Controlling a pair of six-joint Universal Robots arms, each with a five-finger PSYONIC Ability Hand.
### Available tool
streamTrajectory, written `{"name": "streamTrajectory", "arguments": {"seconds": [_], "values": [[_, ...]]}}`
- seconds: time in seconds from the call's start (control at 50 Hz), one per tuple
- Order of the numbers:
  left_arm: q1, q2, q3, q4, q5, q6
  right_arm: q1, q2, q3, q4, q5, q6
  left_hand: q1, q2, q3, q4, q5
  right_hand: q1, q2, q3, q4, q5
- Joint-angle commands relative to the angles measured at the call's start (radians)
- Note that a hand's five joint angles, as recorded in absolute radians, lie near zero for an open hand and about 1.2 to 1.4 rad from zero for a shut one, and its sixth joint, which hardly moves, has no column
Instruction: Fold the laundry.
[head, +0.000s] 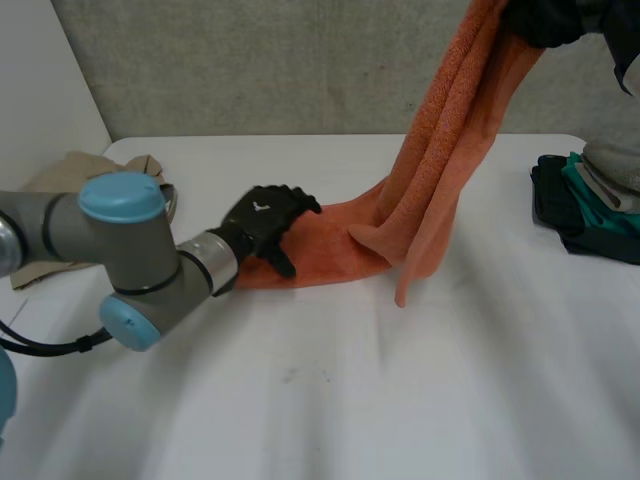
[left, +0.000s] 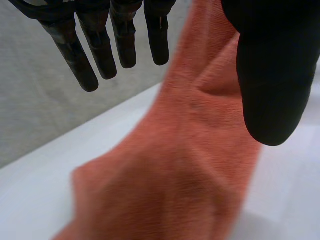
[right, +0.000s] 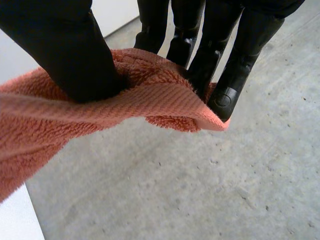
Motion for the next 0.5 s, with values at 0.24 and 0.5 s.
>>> {"name": "streamTrajectory", "arguments": {"seconds": [0.24, 0.5], "values": [[-0.139, -0.171, 0.156, 0.083, -0.059, -0.033, 0.027, -0.132, -0.02, 0.102, 0.001, 0.135, 0.033, 0.049, 0.043, 0.052, 0.066, 0.346, 0.216, 0.208, 0.202, 0.25], [-0.177, -0.165, 0.129, 0.14, -0.216, -0.079, 0.02, -0.155, -0.002, 0.143, 0.006, 0.159, 1.022, 1.038, 1.032, 1.041, 1.055, 0.346, 0.216, 0.208, 0.202, 0.25]]}}
